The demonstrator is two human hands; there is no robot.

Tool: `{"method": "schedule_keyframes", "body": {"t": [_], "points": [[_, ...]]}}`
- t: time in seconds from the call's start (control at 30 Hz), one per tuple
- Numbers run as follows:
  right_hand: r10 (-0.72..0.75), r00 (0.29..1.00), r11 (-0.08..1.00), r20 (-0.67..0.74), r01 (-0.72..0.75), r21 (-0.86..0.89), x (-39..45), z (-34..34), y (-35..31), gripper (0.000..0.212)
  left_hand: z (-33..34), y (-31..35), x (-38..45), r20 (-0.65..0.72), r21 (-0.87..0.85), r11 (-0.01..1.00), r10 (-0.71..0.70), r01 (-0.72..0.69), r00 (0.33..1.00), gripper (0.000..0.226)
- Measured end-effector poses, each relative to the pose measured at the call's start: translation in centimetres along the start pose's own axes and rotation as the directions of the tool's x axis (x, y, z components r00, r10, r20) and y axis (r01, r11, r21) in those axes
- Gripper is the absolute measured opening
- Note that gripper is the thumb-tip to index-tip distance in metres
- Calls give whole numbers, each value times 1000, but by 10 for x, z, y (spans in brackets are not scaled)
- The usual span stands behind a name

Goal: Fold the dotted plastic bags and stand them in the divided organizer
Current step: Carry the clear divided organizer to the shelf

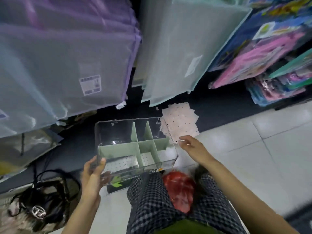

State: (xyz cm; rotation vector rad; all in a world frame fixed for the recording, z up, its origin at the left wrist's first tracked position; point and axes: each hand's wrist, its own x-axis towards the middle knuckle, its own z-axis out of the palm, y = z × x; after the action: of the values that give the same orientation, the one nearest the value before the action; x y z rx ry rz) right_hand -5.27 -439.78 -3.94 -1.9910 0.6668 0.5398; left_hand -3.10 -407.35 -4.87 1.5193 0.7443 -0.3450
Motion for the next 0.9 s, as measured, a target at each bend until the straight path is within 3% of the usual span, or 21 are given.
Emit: {"method": "schedule_keyframes", "body": {"t": [0.13,0.23,0.33,0.43,0.5,0.6,0.73,0.9], "points": [[-46,971,937,233,123,-327,58,-14,23,40,48,-38,4,-132,-40,999,-11,6,991,29],[2,945,870,328,160,-466,99,-17,49,53,78,-67,25,-173,-75,997,-25,13,985,33],[59,933,903,356,102,-418,149,-7,81,54,102,-99,66,-160,-79,996,-61,49,985,28],[114,935,965,335,-23,-263,208,19,117,37,119,-137,122,-110,-90,992,-93,83,990,27],[101,950,966,294,-22,-258,249,44,144,26,129,-162,165,-88,-57,994,-96,91,991,33],[38,974,958,225,29,-286,308,86,177,21,139,-203,233,-81,153,987,-45,57,996,43],[-117,982,933,148,160,-323,382,143,194,25,148,-264,310,-164,490,871,74,17,984,56],[-276,960,895,55,278,-349,461,198,197,27,161,-319,378,-139,659,749,208,-66,968,77]]}}
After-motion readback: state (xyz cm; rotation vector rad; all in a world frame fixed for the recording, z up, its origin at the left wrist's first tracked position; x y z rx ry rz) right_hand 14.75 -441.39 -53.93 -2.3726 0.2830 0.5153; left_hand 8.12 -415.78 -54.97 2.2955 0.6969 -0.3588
